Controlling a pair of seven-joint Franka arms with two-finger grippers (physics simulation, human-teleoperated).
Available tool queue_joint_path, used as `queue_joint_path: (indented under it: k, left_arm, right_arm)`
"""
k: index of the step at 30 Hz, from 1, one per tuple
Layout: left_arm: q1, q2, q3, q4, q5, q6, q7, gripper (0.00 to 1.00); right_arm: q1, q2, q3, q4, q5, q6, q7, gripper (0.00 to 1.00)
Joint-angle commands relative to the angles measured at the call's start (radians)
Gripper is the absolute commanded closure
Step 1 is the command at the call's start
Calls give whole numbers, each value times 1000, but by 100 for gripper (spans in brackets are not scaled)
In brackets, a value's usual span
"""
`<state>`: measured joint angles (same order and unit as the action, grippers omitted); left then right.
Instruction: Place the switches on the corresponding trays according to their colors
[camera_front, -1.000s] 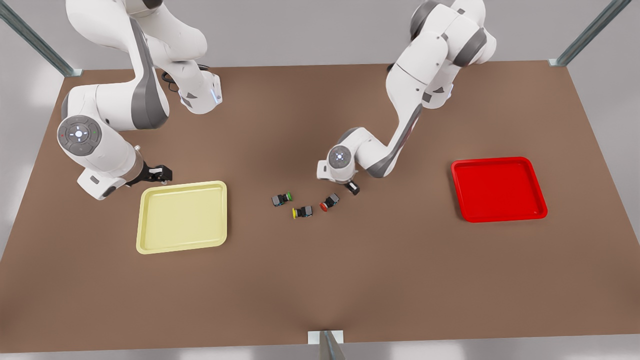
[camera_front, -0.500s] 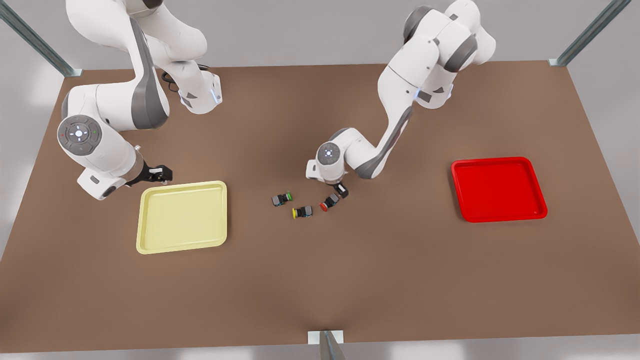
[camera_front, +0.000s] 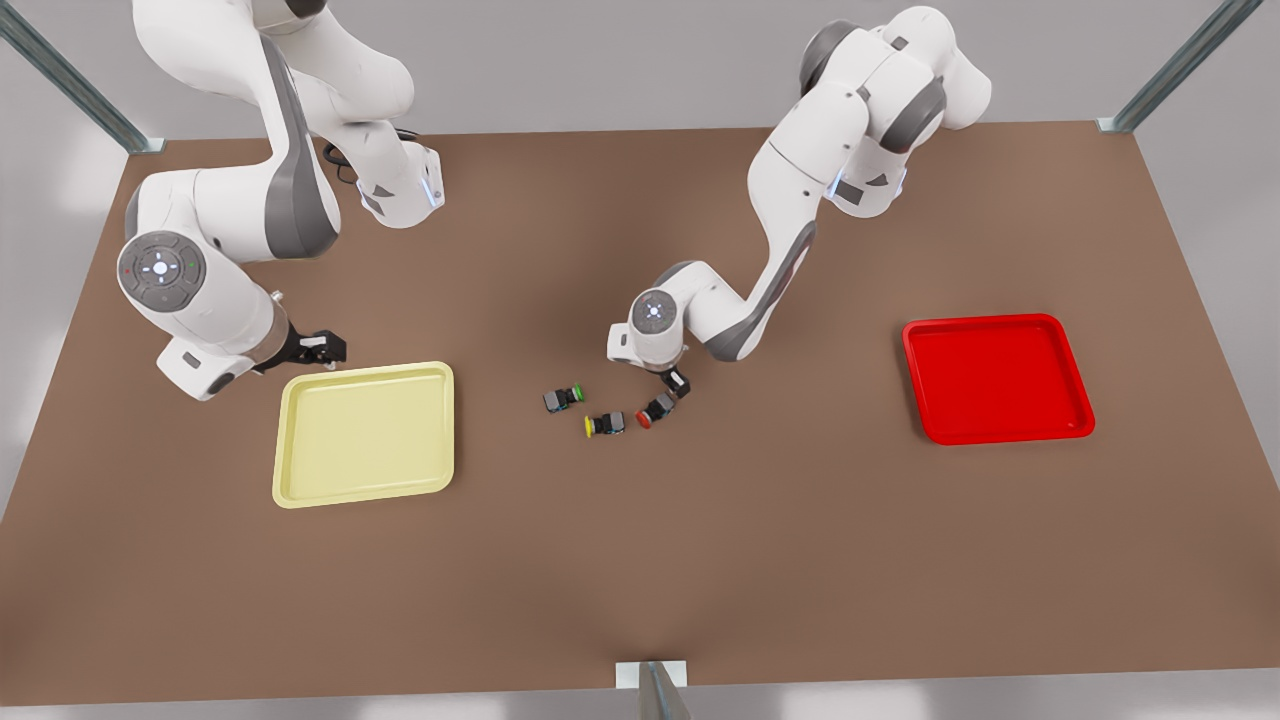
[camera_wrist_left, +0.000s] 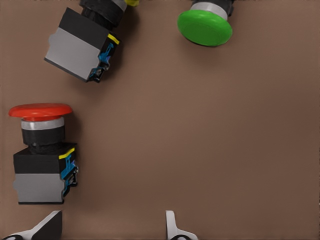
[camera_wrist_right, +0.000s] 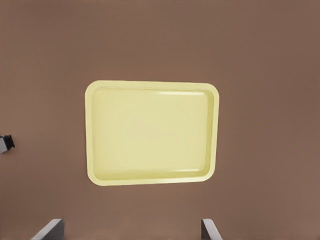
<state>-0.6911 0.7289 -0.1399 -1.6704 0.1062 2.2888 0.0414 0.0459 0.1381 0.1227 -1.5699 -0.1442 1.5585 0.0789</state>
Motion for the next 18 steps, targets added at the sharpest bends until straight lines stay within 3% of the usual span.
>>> queue_joint_path:
  k: [1,18]
  left_arm:
    - [5,-2,0,0,6,0,2,0]
    - [50,64,14,136,18,-8,17,0]
  right_arm:
    - [0,0,0,1,0,0,1,0]
    - [3,5,0,1,0,2,1,0]
